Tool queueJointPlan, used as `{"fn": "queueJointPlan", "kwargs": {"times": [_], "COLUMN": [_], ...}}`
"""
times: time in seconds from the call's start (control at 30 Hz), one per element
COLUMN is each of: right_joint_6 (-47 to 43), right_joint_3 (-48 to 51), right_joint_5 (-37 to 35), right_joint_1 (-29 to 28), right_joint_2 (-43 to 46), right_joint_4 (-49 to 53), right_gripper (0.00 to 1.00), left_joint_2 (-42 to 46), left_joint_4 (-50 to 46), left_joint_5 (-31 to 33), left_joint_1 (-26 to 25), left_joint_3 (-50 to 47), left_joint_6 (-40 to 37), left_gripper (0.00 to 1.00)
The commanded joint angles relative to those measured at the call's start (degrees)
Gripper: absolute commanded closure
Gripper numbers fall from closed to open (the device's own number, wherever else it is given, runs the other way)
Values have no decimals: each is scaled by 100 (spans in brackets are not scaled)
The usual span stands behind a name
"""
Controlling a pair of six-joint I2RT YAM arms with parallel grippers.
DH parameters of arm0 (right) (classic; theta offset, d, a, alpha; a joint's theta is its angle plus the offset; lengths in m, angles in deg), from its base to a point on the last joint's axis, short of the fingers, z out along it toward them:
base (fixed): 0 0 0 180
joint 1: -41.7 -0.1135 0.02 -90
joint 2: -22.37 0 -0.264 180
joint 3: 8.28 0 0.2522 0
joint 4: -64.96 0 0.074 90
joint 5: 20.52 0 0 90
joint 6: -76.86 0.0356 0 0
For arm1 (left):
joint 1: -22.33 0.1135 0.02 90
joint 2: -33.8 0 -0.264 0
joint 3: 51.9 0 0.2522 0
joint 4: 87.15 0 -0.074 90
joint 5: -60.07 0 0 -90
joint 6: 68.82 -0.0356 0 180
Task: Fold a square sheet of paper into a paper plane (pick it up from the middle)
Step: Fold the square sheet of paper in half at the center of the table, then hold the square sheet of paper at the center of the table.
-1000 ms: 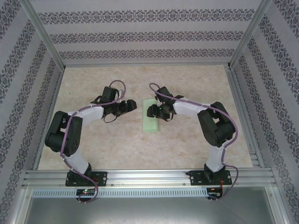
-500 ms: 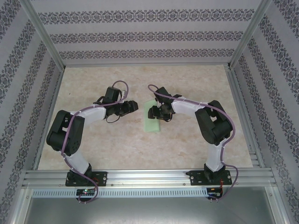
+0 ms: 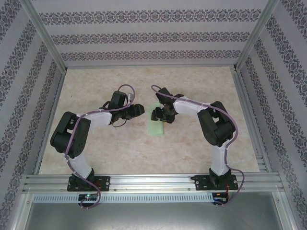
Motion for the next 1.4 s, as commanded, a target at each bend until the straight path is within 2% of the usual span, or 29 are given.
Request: {"fn": "queueJointPlan", "kwargs": {"times": [0.0,0.2,0.5,0.87,1.37], "right_joint_6": [-55,-110,-306,-505,-407], "right_joint_3": [137,58,5,-40,-169], "right_joint_5": [-561,-754,-778,-724,-736], "right_joint_1": [-91,-182,-190,-189,-166], "right_joint_2": [-541,-735,-906,-1100,-1275], "right_joint_4": [287,395,441,480,600], "right_gripper": [38,36,35,35,36], "left_joint_2": [-148,-393,-631,-803,-1193], "left_joint_4": [467,472,275,-87,39], "left_joint_5": [86,-95,-267,-254,-890], "left_joint_1": [-40,17,23,24,-15], "left_joint_3": [-63,98,416,711,955], "left_joint_6": [222,315,272,90,159], "left_gripper": [46,53,72,76,83]}}
